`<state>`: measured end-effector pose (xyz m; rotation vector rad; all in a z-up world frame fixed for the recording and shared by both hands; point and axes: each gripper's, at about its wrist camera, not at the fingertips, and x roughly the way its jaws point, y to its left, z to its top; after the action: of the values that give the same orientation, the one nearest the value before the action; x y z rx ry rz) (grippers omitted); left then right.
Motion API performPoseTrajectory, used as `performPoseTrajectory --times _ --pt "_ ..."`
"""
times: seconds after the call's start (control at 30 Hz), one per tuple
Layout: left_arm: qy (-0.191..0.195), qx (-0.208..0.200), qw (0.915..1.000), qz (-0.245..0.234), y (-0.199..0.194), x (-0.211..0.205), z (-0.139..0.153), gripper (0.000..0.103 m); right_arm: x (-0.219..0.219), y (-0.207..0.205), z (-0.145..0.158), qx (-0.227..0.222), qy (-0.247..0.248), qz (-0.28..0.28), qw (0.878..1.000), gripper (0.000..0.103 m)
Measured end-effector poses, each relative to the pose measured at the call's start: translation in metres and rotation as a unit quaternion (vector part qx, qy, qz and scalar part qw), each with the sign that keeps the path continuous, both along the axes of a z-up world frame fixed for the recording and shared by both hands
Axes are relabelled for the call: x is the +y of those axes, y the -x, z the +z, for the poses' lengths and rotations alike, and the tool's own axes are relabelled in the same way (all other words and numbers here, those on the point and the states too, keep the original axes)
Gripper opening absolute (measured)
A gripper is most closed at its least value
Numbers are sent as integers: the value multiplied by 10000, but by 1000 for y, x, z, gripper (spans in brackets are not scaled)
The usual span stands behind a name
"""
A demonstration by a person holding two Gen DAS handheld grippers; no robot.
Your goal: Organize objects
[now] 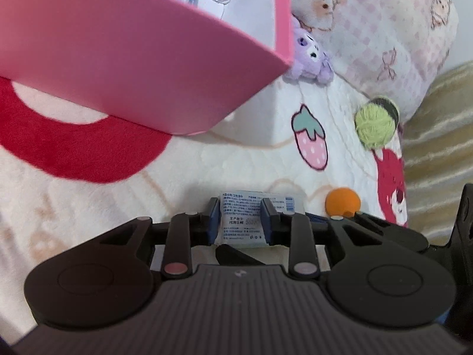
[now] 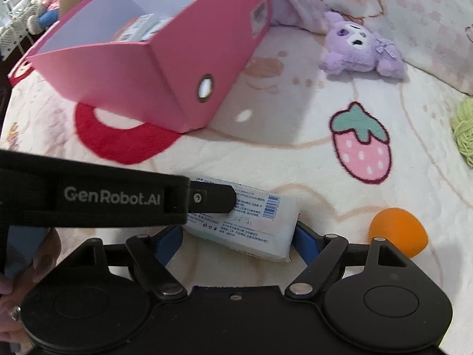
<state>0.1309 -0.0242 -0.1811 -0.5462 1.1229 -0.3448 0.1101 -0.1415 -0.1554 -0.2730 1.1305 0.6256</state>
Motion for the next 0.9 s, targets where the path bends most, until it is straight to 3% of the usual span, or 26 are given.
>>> performPoseTrajectory --times 0.17,0.67,0.9 --pt "-139 -259 9996 -40 14 4 22 28 2 11 19 -105 -47 -35 9999 83" --pt "-464 -458 9972 -373 56 37 89 28 -5 58 66 -58 -1051 -310 9940 83" --pt "-531 -669 9953 -457 94 63 122 28 1 99 95 -347 -1360 -41 9901 83"
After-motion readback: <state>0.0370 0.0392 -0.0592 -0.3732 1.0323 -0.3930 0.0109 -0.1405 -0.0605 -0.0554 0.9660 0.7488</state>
